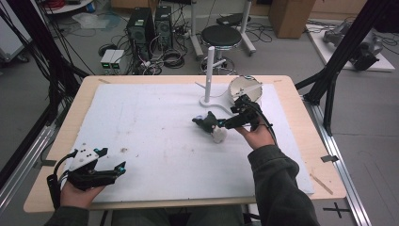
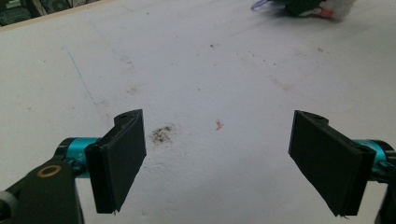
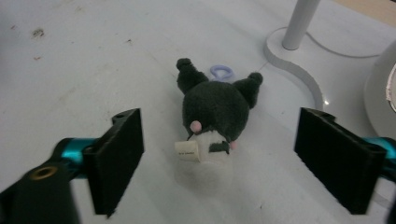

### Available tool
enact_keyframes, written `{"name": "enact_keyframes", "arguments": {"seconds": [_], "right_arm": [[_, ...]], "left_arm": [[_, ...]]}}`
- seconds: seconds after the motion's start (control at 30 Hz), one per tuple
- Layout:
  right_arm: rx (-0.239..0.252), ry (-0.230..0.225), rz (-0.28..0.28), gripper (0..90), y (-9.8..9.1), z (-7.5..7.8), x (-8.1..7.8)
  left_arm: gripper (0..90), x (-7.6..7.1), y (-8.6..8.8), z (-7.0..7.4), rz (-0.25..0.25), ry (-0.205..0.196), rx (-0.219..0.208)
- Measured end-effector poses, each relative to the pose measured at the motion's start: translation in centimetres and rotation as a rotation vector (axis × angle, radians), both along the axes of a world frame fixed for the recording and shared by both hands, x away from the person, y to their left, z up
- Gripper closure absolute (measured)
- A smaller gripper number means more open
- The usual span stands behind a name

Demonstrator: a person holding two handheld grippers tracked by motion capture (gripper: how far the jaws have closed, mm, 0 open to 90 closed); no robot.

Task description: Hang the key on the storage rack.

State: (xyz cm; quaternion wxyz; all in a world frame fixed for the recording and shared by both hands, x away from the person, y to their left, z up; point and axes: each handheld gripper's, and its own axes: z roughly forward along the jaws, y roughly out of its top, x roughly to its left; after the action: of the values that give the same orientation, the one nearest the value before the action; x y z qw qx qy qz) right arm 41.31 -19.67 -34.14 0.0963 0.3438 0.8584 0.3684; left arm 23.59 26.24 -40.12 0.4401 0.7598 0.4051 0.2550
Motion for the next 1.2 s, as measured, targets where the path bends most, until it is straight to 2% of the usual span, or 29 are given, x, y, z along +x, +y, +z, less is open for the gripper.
{"name": "enact_keyframes", "arguments": {"seconds": [0.4,0.67,0.77,1.07,1.2], "right_arm": [[-0.017,0.036,-0.022,16.8,1.3,-1.5,1.3],[-0.038,0.050,-0.026,19.3,2.2,-2.5,1.8],[-0.034,0.072,-0.031,21.8,2.4,-3.1,2.0],[-0.097,0.087,-0.007,25.7,3.4,-4.1,2.3],[-0.110,0.109,-0.009,28.1,3.5,-4.4,2.4]], "left_arm": [[19.2,0.0,0.1,0.0,0.001,0.001,0.003],[19.2,0.0,0.0,0.0,0.002,0.001,0.005],[19.3,0.0,0.0,0.0,0.002,0.000,0.003],[19.2,0.0,0.1,0.0,0.006,-0.001,-0.002],[19.3,0.0,0.1,0.0,0.004,0.000,0.000]]}}
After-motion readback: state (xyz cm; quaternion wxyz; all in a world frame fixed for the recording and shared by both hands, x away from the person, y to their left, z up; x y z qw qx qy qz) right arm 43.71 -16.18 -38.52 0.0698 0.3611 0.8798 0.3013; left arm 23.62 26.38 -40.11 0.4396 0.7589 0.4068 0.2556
